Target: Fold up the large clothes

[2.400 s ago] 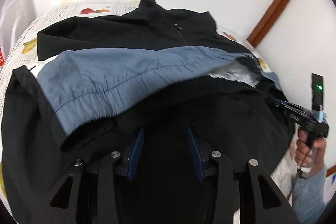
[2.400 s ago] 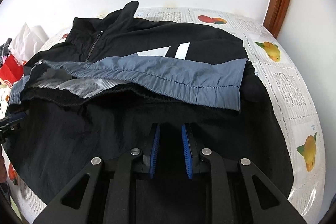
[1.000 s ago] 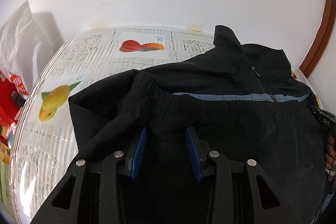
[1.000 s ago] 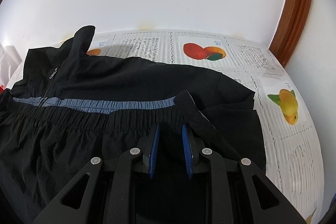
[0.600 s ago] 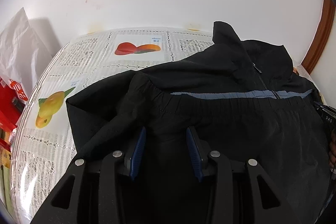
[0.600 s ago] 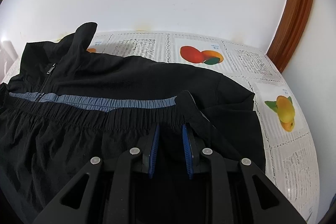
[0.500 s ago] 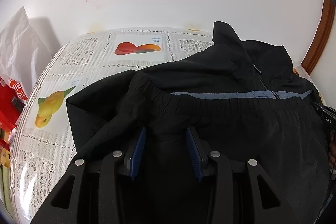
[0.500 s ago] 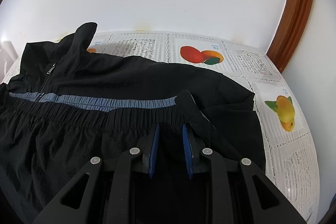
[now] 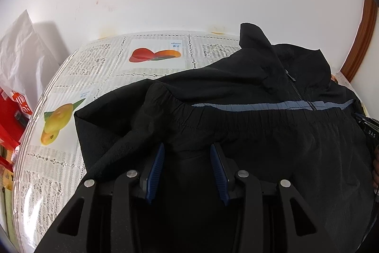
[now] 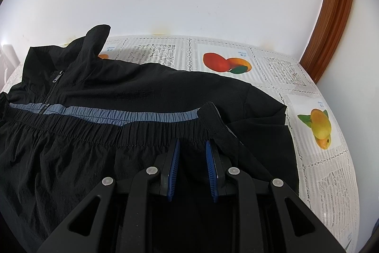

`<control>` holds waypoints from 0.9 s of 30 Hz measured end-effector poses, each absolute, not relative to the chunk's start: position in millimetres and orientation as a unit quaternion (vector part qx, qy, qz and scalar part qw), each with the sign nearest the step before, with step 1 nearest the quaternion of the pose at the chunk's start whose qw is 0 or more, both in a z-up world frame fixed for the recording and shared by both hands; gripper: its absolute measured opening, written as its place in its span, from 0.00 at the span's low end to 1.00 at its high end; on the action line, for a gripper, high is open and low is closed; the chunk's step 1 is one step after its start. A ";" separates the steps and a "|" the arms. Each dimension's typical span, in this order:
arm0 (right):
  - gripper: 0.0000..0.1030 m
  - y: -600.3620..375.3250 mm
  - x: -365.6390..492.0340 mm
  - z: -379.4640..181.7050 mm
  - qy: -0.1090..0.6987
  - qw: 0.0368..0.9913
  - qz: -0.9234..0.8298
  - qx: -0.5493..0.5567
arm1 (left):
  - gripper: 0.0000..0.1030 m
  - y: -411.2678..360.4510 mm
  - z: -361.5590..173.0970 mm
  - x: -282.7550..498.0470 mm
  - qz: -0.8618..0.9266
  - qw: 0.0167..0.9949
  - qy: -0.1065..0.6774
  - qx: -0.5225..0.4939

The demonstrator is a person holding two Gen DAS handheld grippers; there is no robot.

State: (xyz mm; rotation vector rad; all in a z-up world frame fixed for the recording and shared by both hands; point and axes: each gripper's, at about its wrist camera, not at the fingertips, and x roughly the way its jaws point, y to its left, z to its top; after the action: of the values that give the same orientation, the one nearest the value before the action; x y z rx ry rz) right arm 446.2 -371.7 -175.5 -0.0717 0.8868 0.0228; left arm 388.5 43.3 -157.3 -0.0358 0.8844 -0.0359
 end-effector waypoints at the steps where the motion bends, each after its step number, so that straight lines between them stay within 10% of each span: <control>1: 0.22 -371.6 446.2 -175.4 0.429 0.903 0.011 -0.035 | 0.37 43.4 -157.3 388.5 -0.017 0.904 0.428 -0.017; 27: 0.22 -371.1 446.9 -175.1 0.429 0.903 0.011 -0.035 | 0.44 41.0 -157.3 387.6 -0.023 0.903 0.428 -0.014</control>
State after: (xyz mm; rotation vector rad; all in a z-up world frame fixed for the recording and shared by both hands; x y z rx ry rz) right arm 446.9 -371.1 -175.1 -0.0715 0.8871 0.0228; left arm 387.6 41.0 -157.3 -0.0299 0.8850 -0.0476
